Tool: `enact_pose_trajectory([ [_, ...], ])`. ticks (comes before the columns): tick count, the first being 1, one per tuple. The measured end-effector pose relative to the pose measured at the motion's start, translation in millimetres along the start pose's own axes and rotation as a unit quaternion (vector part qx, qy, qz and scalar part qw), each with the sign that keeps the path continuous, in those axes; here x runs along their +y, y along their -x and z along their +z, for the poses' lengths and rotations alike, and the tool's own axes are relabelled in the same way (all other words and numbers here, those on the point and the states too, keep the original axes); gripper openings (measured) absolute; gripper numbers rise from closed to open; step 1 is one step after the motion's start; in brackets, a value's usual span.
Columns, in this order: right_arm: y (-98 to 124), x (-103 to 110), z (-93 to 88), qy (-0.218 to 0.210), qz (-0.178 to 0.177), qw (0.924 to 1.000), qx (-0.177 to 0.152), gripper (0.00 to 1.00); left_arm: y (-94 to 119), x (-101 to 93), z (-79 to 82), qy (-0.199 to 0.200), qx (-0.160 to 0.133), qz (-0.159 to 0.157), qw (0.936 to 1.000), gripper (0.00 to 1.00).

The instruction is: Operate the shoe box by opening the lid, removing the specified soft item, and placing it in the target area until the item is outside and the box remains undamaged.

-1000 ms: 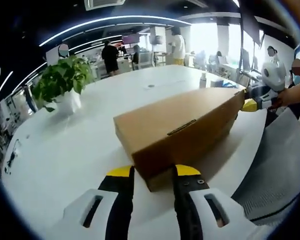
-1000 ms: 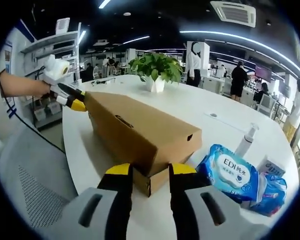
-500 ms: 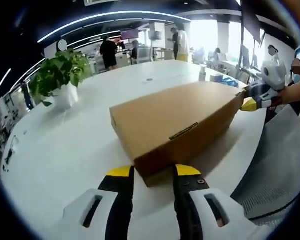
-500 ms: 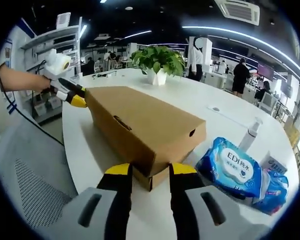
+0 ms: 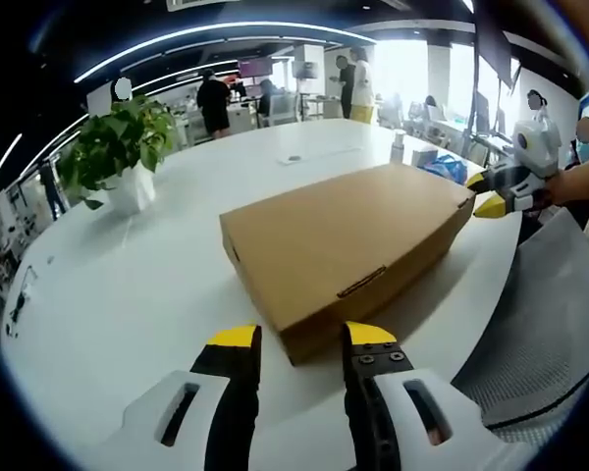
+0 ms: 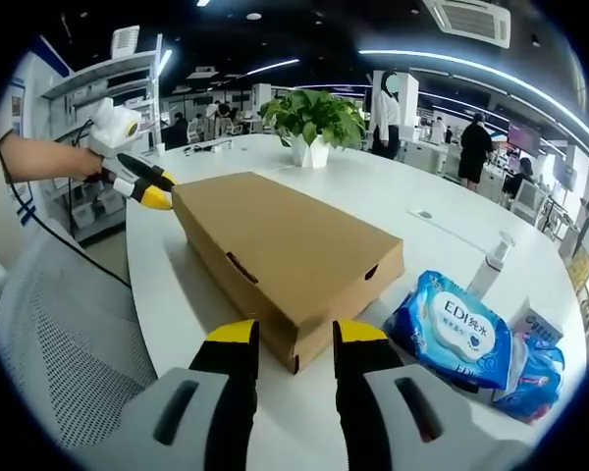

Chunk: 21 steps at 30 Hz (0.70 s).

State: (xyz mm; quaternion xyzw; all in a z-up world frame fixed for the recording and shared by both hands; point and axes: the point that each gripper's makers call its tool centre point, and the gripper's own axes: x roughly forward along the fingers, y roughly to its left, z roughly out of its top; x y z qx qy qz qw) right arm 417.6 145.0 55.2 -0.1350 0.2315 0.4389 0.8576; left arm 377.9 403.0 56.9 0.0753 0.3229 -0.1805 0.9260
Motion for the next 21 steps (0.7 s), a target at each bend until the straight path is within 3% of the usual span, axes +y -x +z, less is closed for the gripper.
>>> enact_pose_trajectory([
  [6, -5.1, 0.3, 4.4, 0.001, 0.002, 1.0, 0.0, 0.27, -4.5, -0.5, 2.7, -0.003, 0.001, -0.005, 1.0, 0.3],
  [21, -12.3, 1.0, -7.2, -0.016, -0.003, 0.9998, 0.013, 0.27, -11.8, -3.9, -4.2, 0.02, 0.009, -0.011, 0.9997, 0.3],
])
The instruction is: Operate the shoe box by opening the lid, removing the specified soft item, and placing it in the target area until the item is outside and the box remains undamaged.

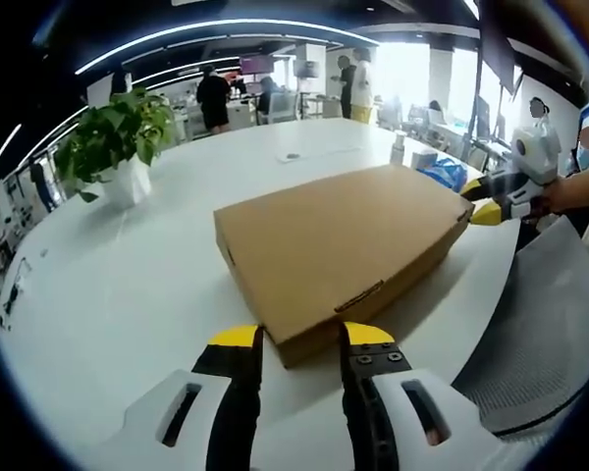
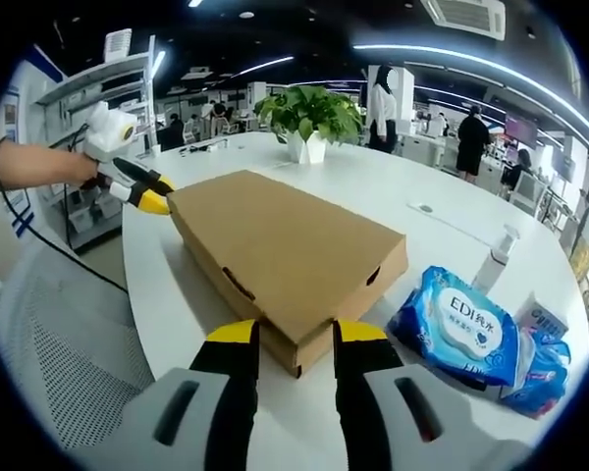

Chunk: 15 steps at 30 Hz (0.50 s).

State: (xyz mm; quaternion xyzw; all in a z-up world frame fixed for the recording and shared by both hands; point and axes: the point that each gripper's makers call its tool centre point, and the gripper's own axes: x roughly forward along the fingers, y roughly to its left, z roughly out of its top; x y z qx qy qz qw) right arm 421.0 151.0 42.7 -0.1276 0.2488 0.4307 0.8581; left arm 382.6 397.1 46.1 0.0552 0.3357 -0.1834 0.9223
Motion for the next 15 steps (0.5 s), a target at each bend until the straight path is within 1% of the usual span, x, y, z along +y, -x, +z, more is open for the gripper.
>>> enact_pose_trajectory([
  [2, -1.8, 0.0, -3.1, -0.002, -0.004, 1.0, 0.002, 0.27, -1.8, -0.5, -1.4, -0.003, 0.003, 0.001, 1.0, 0.3],
  [7, -1.8, -0.6, -2.1, -0.006, -0.006, 1.0, 0.0, 0.27, -2.6, 1.4, -0.4, -0.002, 0.002, 0.001, 1.0, 0.3],
  [15, -9.9, -11.4, 3.0, -0.005, -0.008, 0.9999, 0.003, 0.27, -13.5, 8.5, 8.8, -0.005, 0.007, 0.001, 1.0, 0.3],
])
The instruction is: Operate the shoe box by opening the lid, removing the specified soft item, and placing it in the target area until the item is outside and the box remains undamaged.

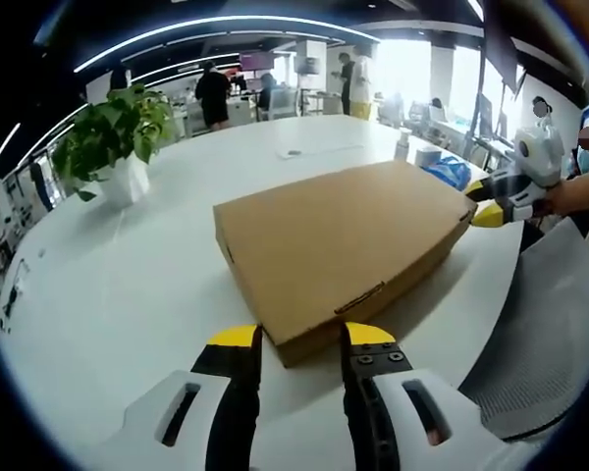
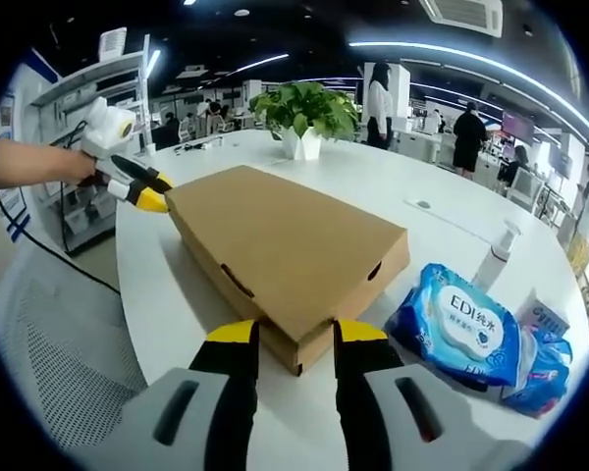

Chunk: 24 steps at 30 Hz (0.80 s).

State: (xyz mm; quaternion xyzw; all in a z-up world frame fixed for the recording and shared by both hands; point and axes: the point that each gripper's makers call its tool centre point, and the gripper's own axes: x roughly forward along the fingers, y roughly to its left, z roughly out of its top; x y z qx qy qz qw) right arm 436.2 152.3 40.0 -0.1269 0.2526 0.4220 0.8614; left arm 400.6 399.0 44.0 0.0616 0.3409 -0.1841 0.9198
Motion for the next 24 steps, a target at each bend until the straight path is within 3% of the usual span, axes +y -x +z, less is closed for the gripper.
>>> enact_pose_trajectory([
  [24, -43.8, -59.2, 25.9, 0.017, -0.006, 0.9998, 0.013, 0.28, -50.6, 32.1, 43.3, 0.011, -0.002, -0.002, 0.9999, 0.3],
])
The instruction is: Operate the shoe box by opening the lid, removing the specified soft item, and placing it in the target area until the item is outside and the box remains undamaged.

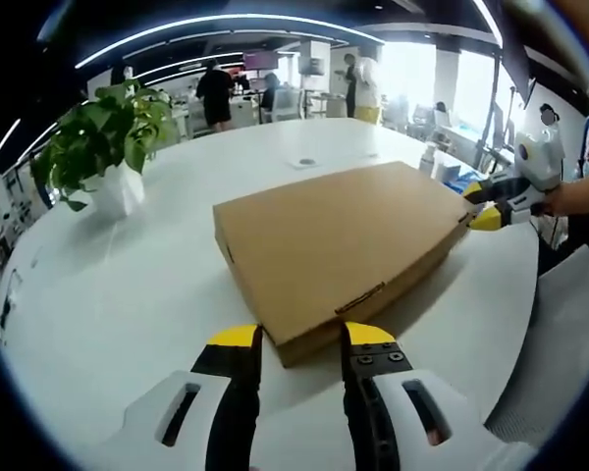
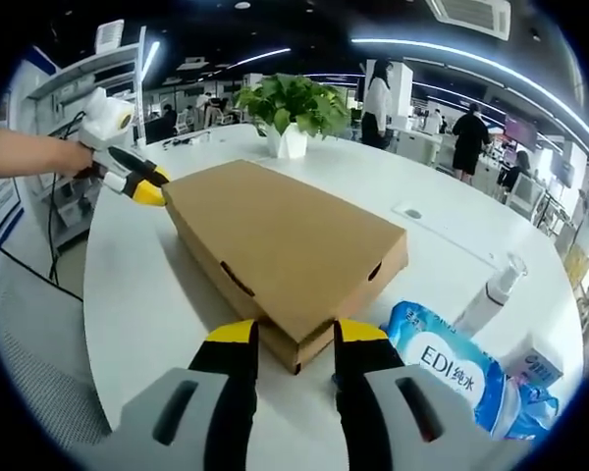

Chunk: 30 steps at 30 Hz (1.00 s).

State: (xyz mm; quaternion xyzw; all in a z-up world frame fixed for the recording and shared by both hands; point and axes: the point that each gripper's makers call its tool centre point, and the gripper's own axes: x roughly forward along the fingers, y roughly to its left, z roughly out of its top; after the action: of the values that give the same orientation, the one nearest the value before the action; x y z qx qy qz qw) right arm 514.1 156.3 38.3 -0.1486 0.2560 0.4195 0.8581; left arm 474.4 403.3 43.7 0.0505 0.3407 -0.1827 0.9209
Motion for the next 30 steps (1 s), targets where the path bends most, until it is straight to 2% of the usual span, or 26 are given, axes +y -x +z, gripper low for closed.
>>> enact_pose_trajectory([
  [7, -12.5, -9.5, 1.8, -0.003, -0.001, 1.0, 0.008, 0.29, -9.8, 7.8, 8.4, 0.001, 0.001, -0.001, 1.0, 0.3],
  [16, -12.4, -10.9, 0.3, -0.002, 0.0, 0.9999, 0.011, 0.28, -10.1, 8.5, 9.6, 0.001, 0.005, -0.006, 1.0, 0.31],
  [18, -8.4, -11.1, 0.9, 0.0, -0.004, 1.0, 0.007, 0.27, -6.9, 5.7, 10.1, -0.001, 0.004, -0.006, 1.0, 0.33],
  [23, 8.3, -15.6, -0.9, -0.007, -0.018, 0.9998, -0.005, 0.33, 5.8, 2.1, 10.5, 0.0, -0.008, 0.005, 1.0, 0.42],
  [30, 46.1, -27.9, -16.5, -0.021, -0.054, 0.9982, -0.015, 0.43, 31.4, -18.8, 6.7, 0.002, -0.03, 0.014, 0.9994, 0.51],
])
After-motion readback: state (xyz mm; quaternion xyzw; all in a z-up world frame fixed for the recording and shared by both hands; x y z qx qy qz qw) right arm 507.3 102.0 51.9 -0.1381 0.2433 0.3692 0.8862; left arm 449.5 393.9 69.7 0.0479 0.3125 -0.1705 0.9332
